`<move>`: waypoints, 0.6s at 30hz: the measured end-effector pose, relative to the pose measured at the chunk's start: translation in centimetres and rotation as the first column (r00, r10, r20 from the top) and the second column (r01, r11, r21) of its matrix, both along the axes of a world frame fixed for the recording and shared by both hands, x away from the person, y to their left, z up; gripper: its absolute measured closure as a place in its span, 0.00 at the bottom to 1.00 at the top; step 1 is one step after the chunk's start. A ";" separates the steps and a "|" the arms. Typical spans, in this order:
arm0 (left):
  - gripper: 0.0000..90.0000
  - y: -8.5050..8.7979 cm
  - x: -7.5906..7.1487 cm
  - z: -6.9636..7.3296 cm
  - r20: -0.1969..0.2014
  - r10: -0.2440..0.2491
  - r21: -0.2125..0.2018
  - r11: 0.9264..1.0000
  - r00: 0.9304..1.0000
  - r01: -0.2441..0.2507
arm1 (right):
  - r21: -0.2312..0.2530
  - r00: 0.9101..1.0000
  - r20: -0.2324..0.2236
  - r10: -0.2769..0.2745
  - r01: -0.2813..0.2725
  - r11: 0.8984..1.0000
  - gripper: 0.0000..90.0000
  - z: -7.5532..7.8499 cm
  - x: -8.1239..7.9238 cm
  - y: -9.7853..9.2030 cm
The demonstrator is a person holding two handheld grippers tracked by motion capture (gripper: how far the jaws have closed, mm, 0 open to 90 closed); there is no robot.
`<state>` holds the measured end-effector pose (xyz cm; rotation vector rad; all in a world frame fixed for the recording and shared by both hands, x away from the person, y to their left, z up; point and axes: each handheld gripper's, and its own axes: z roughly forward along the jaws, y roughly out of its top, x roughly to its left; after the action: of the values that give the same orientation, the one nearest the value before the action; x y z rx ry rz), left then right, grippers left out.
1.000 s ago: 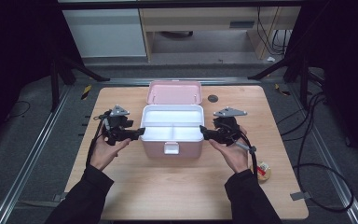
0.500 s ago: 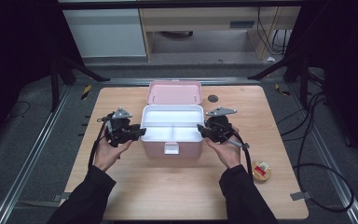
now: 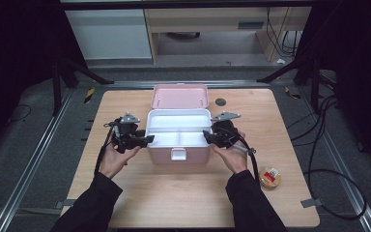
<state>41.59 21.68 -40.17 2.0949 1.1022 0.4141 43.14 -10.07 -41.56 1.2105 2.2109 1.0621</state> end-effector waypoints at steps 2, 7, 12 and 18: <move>0.60 0.0 -0.1 0.1 -0.005 -0.004 0.001 1.000 1.000 0.004 | 0.015 1.000 -0.004 0.000 0.000 1.000 0.67 -0.1 0.0 -0.1; 0.60 -0.1 -0.3 0.1 -0.006 -0.001 0.000 1.000 1.000 0.001 | 0.012 1.000 -0.012 -0.005 0.005 1.000 0.68 0.0 -0.3 -0.1; 0.59 0.0 0.1 -0.1 -0.013 -0.009 -0.005 1.000 1.000 0.009 | 0.006 0.999 -0.015 -0.031 0.031 1.000 0.69 0.1 -1.0 0.1; 0.60 -0.4 0.2 -0.5 -0.022 -0.012 0.008 1.000 1.000 0.012 | -0.011 0.999 -0.025 -0.039 0.039 0.999 0.69 0.3 -1.4 0.1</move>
<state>41.83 21.30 -40.65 2.1166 1.1019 0.3915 41.74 -9.93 -41.30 1.2635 2.1994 1.0238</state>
